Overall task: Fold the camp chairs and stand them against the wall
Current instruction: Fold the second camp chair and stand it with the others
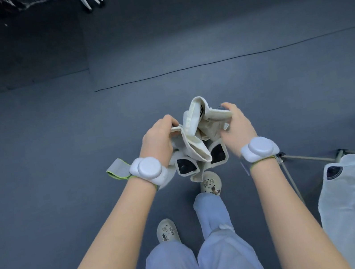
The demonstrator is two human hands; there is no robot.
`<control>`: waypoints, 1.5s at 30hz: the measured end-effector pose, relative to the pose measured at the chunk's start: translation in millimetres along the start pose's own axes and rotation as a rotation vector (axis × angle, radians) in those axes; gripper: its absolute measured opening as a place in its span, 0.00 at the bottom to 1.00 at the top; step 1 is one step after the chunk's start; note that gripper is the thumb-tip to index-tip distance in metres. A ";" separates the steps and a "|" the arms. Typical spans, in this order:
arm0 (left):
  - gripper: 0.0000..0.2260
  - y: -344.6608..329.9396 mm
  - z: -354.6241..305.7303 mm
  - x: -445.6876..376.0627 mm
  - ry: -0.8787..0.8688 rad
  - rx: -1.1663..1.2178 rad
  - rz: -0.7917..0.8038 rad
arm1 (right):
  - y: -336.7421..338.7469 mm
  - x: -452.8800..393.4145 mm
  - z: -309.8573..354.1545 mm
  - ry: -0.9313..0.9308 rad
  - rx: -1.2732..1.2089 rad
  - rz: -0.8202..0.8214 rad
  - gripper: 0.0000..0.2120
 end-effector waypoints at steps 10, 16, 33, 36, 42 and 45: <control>0.10 16.0 17.9 -24.4 -0.105 0.052 -0.056 | 3.3 -5.7 56.4 0.034 -0.222 -0.037 0.13; 0.10 66.1 36.2 -75.5 -0.102 0.130 -0.009 | -10.6 -60.7 123.2 -0.032 -0.162 -0.099 0.13; 0.07 274.6 99.8 -261.1 -0.190 0.252 -0.085 | -10.9 -210.9 346.1 0.089 -0.111 -0.297 0.14; 0.08 303.2 98.2 -300.3 -0.180 0.308 -0.168 | 2.9 -248.2 382.9 0.144 -0.141 -0.326 0.15; 0.15 350.6 78.3 -380.3 -0.165 0.401 -0.289 | 33.4 -332.1 429.7 0.193 -0.190 -0.342 0.14; 0.21 380.4 59.2 -420.6 -0.203 0.391 -0.351 | 58.0 -368.1 457.9 0.236 -0.207 -0.340 0.11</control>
Point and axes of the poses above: each hand's wrist, its own x-axis away from the middle knuckle, its own y-axis out of the back of the hand, z = x × y, the point moved 2 cm from there along -x, towards the middle knuckle, and after that the axes turned 3 degrees about z, right-handed, at the moved point
